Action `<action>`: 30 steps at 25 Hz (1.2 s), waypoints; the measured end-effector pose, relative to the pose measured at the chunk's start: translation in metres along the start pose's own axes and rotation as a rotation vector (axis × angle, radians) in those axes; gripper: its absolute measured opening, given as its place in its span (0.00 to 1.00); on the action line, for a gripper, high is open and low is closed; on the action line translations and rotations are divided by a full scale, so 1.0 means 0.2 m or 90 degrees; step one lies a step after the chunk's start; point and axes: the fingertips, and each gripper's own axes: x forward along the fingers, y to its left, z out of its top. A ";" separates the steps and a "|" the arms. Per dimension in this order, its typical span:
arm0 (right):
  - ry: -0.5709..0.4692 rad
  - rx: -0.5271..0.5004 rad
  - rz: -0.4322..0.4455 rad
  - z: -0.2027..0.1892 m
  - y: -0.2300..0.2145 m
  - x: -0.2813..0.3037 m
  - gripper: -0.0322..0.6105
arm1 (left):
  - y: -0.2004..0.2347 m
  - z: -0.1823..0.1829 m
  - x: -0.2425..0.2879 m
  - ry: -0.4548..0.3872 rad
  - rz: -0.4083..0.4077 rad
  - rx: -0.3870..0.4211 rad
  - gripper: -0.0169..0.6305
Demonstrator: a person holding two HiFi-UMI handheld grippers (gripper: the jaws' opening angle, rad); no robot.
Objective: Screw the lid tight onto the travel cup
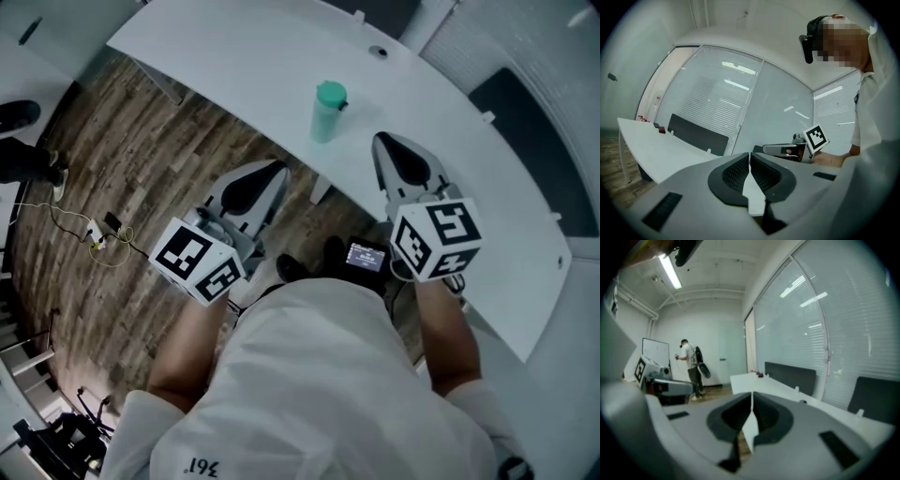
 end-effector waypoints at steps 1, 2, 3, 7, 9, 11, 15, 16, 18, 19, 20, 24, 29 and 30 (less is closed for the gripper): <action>0.003 0.002 -0.003 -0.01 0.01 -0.02 0.09 | -0.01 -0.01 -0.02 0.002 0.000 -0.002 0.08; 0.005 0.004 -0.005 -0.03 0.01 -0.03 0.09 | -0.02 -0.03 -0.05 0.002 -0.001 -0.006 0.08; 0.006 0.006 -0.006 -0.04 0.02 -0.04 0.09 | -0.02 -0.04 -0.07 0.001 0.000 -0.010 0.08; 0.005 0.007 -0.004 -0.06 0.07 -0.08 0.09 | -0.05 -0.08 -0.16 -0.003 0.007 -0.031 0.08; 0.005 0.007 0.000 -0.08 0.08 -0.10 0.09 | -0.06 -0.11 -0.18 -0.003 0.012 -0.036 0.08; 0.007 0.010 0.006 -0.11 0.09 -0.12 0.09 | -0.08 -0.13 -0.20 -0.003 0.020 -0.039 0.08; 0.004 0.013 0.019 -0.14 0.08 -0.16 0.08 | -0.12 -0.13 -0.23 -0.010 0.040 -0.039 0.08; 0.003 0.012 0.024 -0.14 0.07 -0.18 0.08 | -0.14 -0.13 -0.23 -0.012 0.046 -0.037 0.08; 0.003 0.010 0.033 -0.15 0.05 -0.20 0.08 | -0.17 -0.14 -0.22 -0.015 0.059 -0.037 0.08; 0.005 0.009 0.039 -0.15 0.04 -0.22 0.08 | -0.19 -0.14 -0.22 -0.016 0.067 -0.040 0.08; 0.007 0.009 0.044 -0.16 0.03 -0.23 0.08 | -0.21 -0.15 -0.21 -0.018 0.074 -0.044 0.08; 0.013 0.002 0.067 -0.19 -0.04 -0.33 0.08 | -0.34 -0.19 -0.16 -0.024 0.090 -0.054 0.08; 0.023 0.002 0.088 -0.27 -0.11 -0.48 0.08 | -0.53 -0.26 -0.10 -0.026 0.104 -0.057 0.08; 0.024 0.001 0.094 -0.28 -0.11 -0.51 0.08 | -0.57 -0.27 -0.10 -0.027 0.108 -0.057 0.08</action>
